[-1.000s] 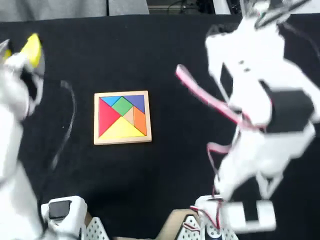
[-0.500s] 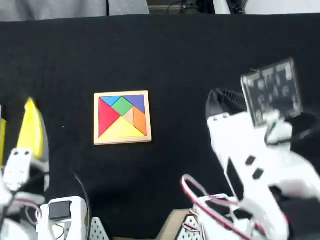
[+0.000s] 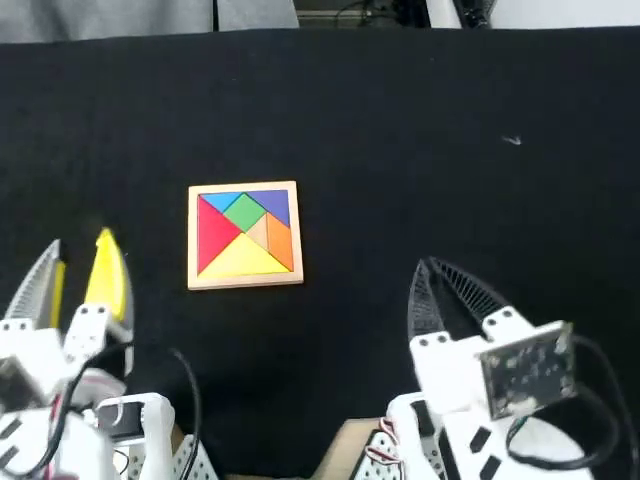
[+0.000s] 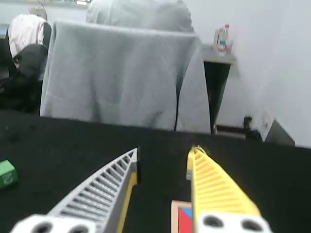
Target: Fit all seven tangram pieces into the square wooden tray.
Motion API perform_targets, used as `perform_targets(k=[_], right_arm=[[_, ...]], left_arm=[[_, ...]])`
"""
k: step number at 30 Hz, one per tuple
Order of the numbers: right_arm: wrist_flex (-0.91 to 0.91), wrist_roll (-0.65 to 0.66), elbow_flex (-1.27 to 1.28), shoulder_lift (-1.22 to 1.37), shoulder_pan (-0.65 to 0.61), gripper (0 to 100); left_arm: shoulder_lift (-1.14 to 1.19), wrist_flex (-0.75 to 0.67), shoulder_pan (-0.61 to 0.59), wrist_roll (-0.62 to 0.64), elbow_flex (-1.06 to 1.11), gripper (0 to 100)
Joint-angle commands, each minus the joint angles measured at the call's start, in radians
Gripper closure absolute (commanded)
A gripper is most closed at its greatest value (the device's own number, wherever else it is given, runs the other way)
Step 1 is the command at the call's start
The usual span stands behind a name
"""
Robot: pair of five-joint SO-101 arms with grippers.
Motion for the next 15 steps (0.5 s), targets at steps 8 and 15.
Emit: perform_targets(k=[8,15], right_arm=[[-0.106,0.135,0.282,-0.242,-0.009,98.5],[-0.241,0.143,0.378,-0.243,-0.009,98.3]], left_arm=[[-0.003,-0.107,0.002,-0.005,0.291,81],[-0.003,-0.381,0.002,-0.044,0.573,81]])
